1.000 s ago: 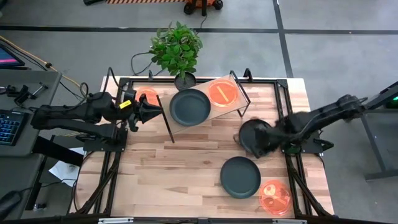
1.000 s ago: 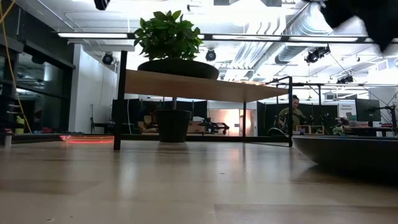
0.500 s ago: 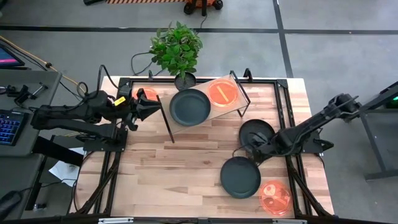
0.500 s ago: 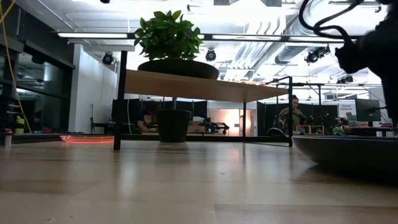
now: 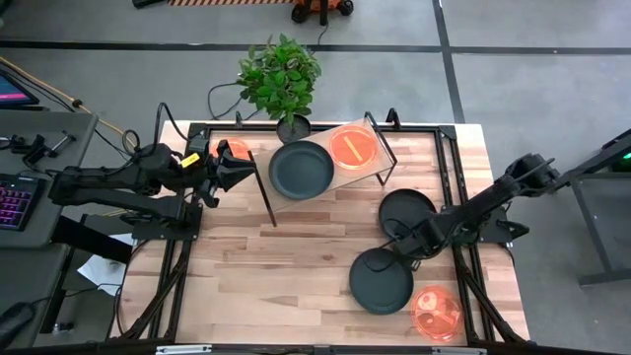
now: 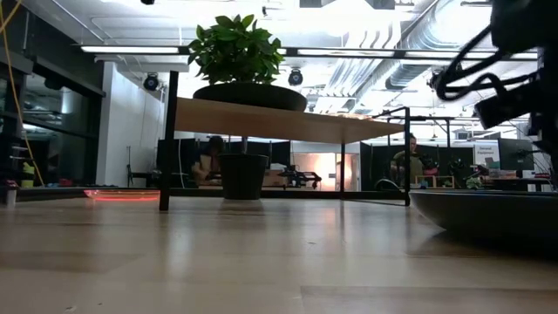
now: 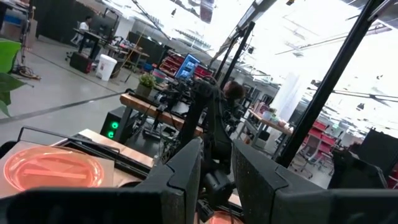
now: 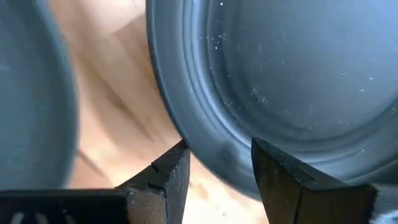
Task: Place and stack plates onto a shelf
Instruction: Stack the top black plate on top of the black plate on the shelf
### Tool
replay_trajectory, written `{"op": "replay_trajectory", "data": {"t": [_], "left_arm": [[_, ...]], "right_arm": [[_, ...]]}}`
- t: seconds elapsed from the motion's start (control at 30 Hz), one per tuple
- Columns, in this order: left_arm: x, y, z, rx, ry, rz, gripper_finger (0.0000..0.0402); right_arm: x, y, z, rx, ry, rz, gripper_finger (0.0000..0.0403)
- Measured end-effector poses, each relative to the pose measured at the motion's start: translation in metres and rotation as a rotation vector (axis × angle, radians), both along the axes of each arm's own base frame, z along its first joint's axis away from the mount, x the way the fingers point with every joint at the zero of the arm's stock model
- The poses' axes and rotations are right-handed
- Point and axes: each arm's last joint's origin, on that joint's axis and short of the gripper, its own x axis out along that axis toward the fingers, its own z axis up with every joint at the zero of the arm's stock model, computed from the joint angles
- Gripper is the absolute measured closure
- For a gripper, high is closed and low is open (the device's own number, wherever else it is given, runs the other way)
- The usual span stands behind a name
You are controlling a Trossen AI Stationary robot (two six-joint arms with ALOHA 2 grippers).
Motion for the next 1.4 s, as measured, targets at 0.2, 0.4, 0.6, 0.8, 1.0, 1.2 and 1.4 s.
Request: {"op": "replay_trajectory", "data": {"t": [0.2,0.4,0.6,0.8,1.0,1.2,1.4], "left_arm": [[0.0,0.0,0.0,0.0,0.0,0.0,0.0321],[0.0,0.0,0.0,0.0,0.0,0.0,0.0321],[0.0,0.0,0.0,0.001,0.001,-0.001,0.0321],[0.0,0.0,0.0,0.002,0.001,-0.001,0.0321],[0.0,0.0,0.0,0.002,0.002,-0.003,0.0321],[0.0,0.0,0.0,0.002,0.001,-0.002,0.0321],[0.0,0.0,0.0,0.002,0.0,-0.002,0.0321]], "right_arm": [[0.004,0.002,-0.015,-0.056,0.081,0.087,0.0253],[0.005,0.002,-0.018,-0.081,0.098,0.064,0.0327],[0.003,-0.001,0.004,-0.1,0.055,0.037,0.0387],[0.009,0.003,0.06,0.002,-0.135,0.049,0.0403],[0.011,0.005,0.119,0.159,-0.365,0.099,0.0403],[0.025,0.012,0.177,0.283,-0.629,0.171,0.0403],[0.059,0.011,0.231,0.222,-0.922,0.287,0.0403]]}}
